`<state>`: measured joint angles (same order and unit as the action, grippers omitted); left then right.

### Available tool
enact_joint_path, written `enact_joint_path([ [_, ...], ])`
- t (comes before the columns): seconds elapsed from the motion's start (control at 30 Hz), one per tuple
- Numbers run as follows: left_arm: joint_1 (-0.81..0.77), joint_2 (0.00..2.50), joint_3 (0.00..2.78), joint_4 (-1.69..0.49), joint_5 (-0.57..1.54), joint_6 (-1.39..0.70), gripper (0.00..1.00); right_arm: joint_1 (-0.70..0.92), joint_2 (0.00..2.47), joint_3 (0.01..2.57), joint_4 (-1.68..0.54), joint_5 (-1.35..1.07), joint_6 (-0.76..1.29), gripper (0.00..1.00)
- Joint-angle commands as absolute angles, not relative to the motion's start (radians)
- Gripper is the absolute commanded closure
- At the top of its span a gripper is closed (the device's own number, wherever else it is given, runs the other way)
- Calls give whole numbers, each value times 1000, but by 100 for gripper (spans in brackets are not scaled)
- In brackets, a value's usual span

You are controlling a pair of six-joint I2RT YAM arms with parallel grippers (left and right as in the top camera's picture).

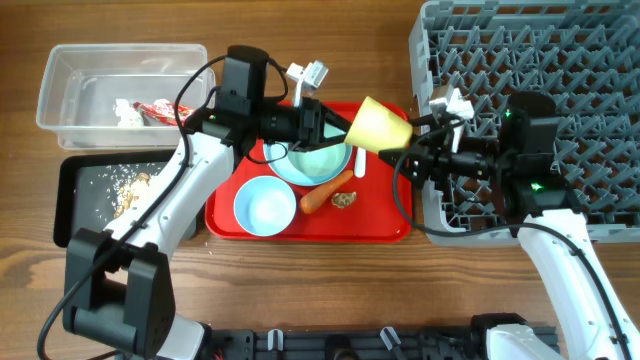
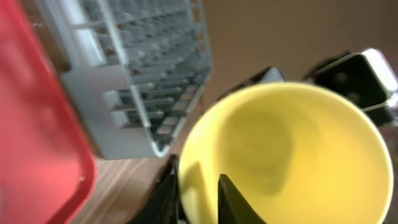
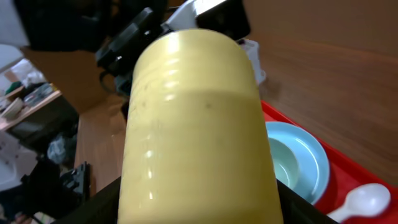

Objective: Sort waste into correct bins and load items into the dishwasher rack
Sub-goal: 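Place the yellow cup into the rack with the right gripper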

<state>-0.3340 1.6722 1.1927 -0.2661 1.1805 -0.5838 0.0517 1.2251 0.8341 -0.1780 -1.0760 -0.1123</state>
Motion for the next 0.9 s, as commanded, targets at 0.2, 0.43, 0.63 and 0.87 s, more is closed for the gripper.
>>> enact_joint_path([
  [0.2,-231,1652,1198,-547,731,-447,58,51,1155,856,-297,-615,-23,39],
  [0.43,-99,1554,1198,-704,537,-345,55,26,1043,932,-513,-294,12,38],
  [0.63,-52,1448,1198,-771,434,-317,54,-105,1030,1057,-691,-124,63,38],
  [0.87,-53,1406,1198,-780,368,-318,53,-331,1080,1145,-772,-36,52,33],
])
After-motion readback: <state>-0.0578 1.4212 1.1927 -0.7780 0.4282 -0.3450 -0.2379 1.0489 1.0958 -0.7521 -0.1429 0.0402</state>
